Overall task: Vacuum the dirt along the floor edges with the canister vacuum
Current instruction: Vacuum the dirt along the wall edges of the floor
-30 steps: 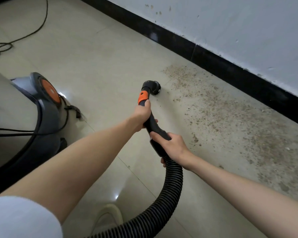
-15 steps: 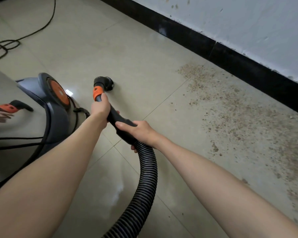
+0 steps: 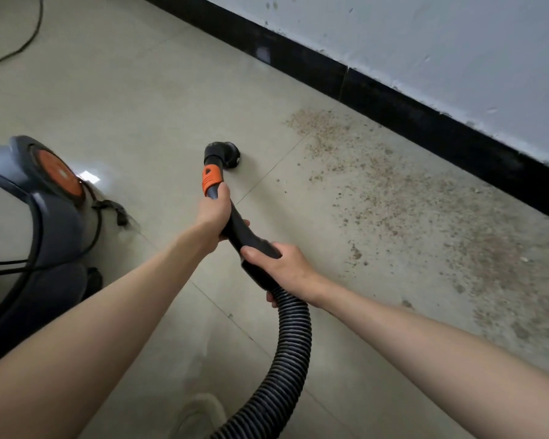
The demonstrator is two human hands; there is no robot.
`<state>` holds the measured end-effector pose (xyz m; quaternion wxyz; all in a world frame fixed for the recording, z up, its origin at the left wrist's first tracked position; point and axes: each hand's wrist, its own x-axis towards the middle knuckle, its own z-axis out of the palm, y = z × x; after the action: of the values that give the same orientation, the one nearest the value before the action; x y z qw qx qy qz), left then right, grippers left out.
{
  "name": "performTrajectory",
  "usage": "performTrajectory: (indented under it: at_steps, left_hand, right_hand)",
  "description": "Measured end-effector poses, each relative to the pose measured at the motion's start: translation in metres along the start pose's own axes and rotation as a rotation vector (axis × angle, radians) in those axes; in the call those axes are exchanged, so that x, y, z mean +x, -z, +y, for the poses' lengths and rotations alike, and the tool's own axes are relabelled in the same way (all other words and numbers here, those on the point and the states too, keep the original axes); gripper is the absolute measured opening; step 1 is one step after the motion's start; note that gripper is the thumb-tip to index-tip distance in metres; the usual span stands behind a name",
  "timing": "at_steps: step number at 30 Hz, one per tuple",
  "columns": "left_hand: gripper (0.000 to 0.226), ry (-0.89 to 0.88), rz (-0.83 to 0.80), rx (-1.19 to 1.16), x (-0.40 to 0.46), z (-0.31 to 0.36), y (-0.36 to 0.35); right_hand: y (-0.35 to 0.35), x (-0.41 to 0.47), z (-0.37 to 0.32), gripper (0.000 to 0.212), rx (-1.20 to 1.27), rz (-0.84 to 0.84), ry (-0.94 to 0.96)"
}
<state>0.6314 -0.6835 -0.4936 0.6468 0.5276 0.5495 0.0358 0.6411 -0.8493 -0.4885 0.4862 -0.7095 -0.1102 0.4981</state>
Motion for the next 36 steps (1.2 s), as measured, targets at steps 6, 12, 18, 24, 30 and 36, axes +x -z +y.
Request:
performTrajectory:
  at_steps: [6, 12, 18, 24, 30, 36]
  left_hand:
    - [0.038, 0.044, -0.050, 0.067, -0.043, -0.025, -0.022]
    - [0.042, 0.061, -0.116, 0.096, -0.069, -0.042, -0.044]
    - [0.044, 0.060, -0.188, 0.109, -0.076, -0.042, -0.069]
    - [0.039, 0.003, -0.195, 0.068, -0.056, -0.020, -0.075]
    - [0.034, -0.082, -0.140, 0.076, -0.026, 0.006, -0.088]
    - [0.035, -0.132, -0.042, 0.048, 0.022, 0.040, -0.097]
  right_hand:
    - [0.014, -0.047, 0.031, 0.041, 0.040, 0.033, -0.028]
    - [0.027, -0.076, 0.055, 0.048, 0.085, 0.093, -0.056]
    - [0.042, -0.085, 0.061, 0.050, 0.087, 0.168, -0.056]
    - [0.048, -0.062, 0.032, 0.045, 0.063, 0.197, -0.039]
    - [0.057, -0.027, 0.007, 0.046, 0.069, 0.182, -0.035]
    - [0.074, 0.025, -0.025, 0.046, 0.040, 0.168, -0.012]
